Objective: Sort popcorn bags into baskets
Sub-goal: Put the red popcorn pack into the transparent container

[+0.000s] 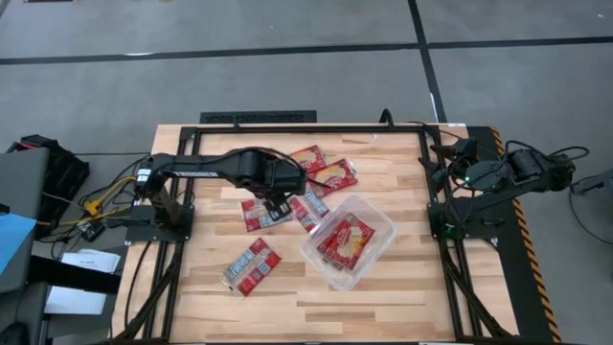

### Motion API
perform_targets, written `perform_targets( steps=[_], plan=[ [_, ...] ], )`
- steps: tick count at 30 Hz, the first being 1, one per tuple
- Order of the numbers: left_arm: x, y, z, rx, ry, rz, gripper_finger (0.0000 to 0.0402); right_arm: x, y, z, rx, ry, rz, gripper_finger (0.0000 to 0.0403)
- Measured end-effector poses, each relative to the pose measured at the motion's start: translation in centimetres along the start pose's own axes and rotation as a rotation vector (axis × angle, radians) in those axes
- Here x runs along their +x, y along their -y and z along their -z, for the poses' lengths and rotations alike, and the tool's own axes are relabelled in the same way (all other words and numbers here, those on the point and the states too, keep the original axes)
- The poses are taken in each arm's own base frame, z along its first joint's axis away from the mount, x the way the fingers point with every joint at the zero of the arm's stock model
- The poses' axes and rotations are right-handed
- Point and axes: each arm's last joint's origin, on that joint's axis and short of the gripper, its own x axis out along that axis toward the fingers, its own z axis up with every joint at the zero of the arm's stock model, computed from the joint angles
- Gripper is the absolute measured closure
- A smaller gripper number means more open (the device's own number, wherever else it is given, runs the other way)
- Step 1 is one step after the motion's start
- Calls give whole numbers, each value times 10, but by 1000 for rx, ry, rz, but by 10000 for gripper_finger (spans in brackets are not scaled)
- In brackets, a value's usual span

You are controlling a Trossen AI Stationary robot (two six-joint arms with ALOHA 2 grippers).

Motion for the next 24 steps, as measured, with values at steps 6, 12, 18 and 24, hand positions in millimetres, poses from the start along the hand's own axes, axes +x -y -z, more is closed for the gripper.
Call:
perform_targets(
  steps=[6, 12, 18, 24],
  plan=[
    [54, -6, 15, 17, -153, -95, 100, 0, 0, 0, -1, 0, 0, 107],
    [107, -9, 44, 50, -206, -31, 95, 0, 0, 0, -1, 0, 0, 107],
    [142, -14, 66, -5, -207, 143, 97, 0, 0, 0, 3, 0, 0, 107],
    [163, -12, 77, 49, -188, 175, 97, 0, 0, 0, 23, 0, 0, 107]
  ],
)
